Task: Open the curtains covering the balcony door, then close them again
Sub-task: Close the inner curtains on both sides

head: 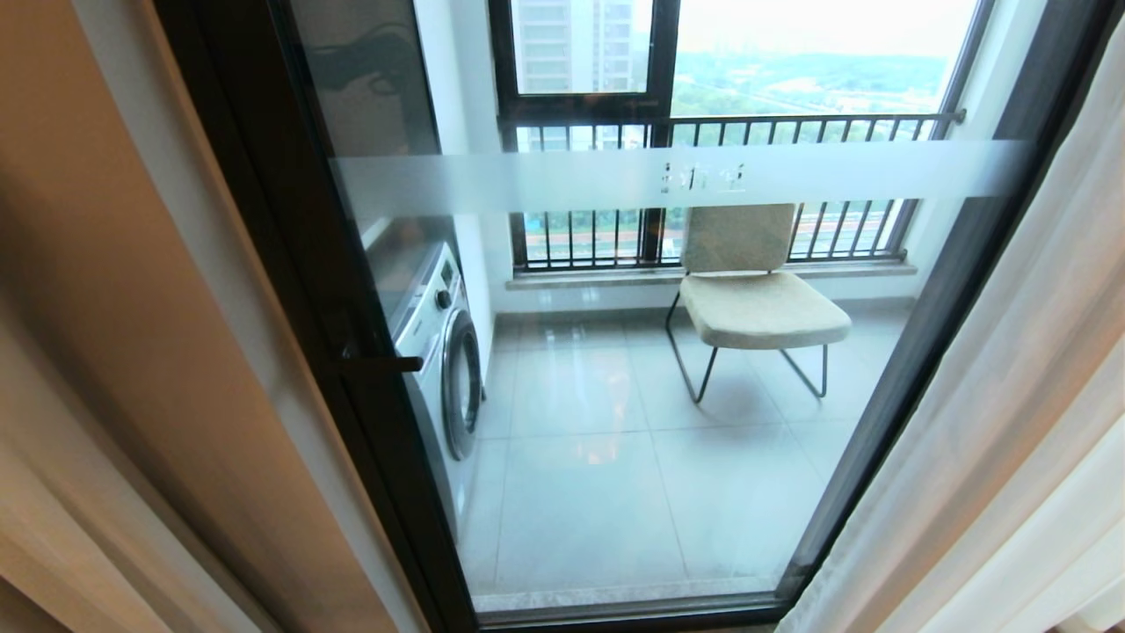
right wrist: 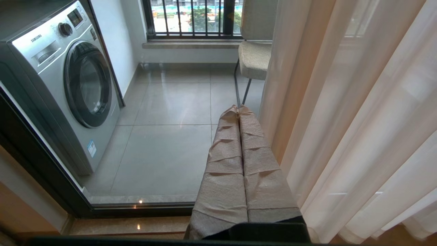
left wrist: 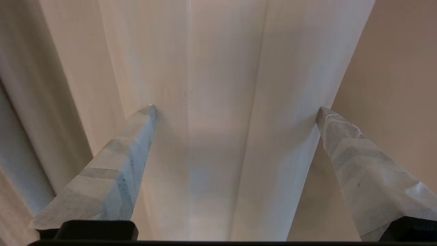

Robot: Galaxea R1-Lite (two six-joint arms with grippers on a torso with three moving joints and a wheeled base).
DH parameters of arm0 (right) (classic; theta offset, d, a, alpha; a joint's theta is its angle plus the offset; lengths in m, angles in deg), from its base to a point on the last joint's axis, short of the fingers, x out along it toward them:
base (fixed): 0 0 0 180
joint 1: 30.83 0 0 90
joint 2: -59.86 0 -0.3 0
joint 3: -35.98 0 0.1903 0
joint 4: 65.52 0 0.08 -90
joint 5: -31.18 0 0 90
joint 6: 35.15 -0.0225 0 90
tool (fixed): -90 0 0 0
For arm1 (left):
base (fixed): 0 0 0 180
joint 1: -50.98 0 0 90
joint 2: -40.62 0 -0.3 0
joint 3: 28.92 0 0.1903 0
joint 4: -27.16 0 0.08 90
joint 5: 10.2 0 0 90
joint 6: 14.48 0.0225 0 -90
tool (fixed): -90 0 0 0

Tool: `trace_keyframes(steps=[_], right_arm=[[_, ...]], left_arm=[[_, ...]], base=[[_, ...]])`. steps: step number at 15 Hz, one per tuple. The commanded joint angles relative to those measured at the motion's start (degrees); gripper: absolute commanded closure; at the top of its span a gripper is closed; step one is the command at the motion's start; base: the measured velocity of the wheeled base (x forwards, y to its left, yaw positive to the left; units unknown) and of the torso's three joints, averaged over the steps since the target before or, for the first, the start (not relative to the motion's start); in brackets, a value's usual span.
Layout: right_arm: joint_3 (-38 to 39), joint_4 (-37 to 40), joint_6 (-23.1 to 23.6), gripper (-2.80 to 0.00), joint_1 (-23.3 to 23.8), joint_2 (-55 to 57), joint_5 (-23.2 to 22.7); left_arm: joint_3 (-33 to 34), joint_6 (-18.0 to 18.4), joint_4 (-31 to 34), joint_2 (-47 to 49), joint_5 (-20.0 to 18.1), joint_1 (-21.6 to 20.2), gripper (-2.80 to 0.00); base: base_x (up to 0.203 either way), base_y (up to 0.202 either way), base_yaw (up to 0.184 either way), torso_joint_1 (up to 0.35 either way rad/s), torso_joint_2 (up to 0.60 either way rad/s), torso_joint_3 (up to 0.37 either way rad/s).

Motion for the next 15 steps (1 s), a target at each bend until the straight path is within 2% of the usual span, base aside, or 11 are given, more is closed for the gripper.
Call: trace_keyframes(steps=[1, 6, 9, 13, 14, 15], right_arm=[[0.00, -0.05, 0.05, 0.00, -0.01, 0.00, -0.03], [0.00, -0.05, 0.05, 0.00, -0.01, 0.00, -0.03], [0.00, -0.05, 0.05, 0.00, -0.01, 0.00, -0.03], [0.00, -0.05, 0.05, 0.00, -0.01, 0.00, -0.03], [0.00, -0.05, 0.05, 0.00, -0.01, 0.00, -0.03], [0.00, -0.05, 0.05, 0.00, -0.01, 0.00, -0.03]], left_arm=[[-1.16, -0.03, -0.13, 2.05, 0.04, 0.05, -2.80], [-2.58, -0.03, -0.21, 4.26, -0.40, 0.06, -2.80], [-3.75, -0.03, -3.67, 6.95, -0.40, 0.06, -2.80], [-4.56, -0.03, -4.16, 8.69, -0.48, 0.06, -2.80], [-4.61, -0.03, -4.26, 9.00, -0.52, 0.06, 0.00], [-4.59, -0.03, -4.26, 9.30, -0.84, 0.06, 0.00]], base=[[0.000, 0.000, 0.000, 0.000, 0.00, 0.000], [0.000, 0.000, 0.000, 0.000, 0.00, 0.000], [0.000, 0.000, 0.000, 0.000, 0.00, 0.000], [0.000, 0.000, 0.000, 0.000, 0.00, 0.000], [0.000, 0.000, 0.000, 0.000, 0.00, 0.000], [0.000, 0.000, 0.000, 0.000, 0.00, 0.000]])
